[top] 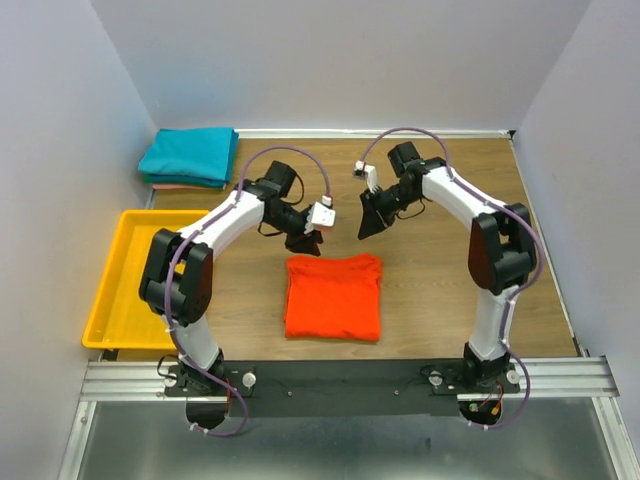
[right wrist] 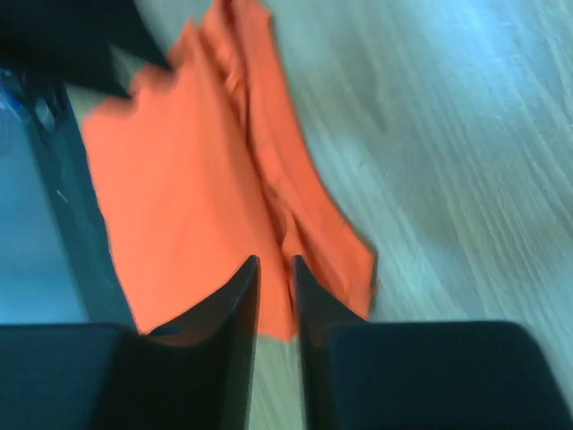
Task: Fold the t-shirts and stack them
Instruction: Fold the tshirt
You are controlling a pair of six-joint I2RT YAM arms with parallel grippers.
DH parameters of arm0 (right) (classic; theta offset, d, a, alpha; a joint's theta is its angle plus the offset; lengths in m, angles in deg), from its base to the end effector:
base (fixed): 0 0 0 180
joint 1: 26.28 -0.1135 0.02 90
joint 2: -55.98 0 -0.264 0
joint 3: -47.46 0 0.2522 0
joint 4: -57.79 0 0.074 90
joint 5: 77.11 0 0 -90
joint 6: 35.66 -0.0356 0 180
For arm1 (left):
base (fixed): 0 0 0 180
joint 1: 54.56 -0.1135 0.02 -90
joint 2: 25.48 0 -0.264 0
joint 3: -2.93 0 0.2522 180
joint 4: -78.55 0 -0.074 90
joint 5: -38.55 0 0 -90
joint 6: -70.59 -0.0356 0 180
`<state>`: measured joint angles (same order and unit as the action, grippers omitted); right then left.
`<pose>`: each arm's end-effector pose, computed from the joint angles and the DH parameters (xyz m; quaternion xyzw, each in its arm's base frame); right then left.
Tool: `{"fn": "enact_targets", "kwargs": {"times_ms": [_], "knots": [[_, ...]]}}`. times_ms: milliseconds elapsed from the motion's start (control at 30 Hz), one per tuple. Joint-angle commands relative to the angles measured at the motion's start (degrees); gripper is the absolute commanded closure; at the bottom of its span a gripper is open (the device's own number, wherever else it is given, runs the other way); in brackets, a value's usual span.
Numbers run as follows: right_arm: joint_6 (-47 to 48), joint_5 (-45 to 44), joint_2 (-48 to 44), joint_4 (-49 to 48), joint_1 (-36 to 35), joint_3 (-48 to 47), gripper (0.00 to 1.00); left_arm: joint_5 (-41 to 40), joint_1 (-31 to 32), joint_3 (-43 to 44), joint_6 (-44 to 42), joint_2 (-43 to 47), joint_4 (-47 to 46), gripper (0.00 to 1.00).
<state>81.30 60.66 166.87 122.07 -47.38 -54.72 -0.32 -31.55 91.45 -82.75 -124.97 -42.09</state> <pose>0.3563 0.1657 0.2283 -0.4229 0.8015 0.3930 0.1555 0.3054 -0.1598 0.2352 0.6619 0.5978 -0.3460 0.2912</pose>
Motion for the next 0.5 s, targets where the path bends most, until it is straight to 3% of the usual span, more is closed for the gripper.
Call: {"fn": "enact_targets", "kwargs": {"times_ms": [0,200,467], "knots": [[-12.97,5.76,8.19,-2.52,0.45,-4.65,0.79,2.83,3.97,0.39,3.56,-3.17,-2.88,0.53],[-21.67,8.3,13.47,-7.98,0.45,-6.68,0.85,1.43,7.93,-3.3,5.49,-4.93,-7.63,0.53],[-23.36,10.06,14.97,-10.09,0.1,-4.74,0.86,-1.12,9.16,-3.92,6.55,-8.88,-9.92,0.53]]}}
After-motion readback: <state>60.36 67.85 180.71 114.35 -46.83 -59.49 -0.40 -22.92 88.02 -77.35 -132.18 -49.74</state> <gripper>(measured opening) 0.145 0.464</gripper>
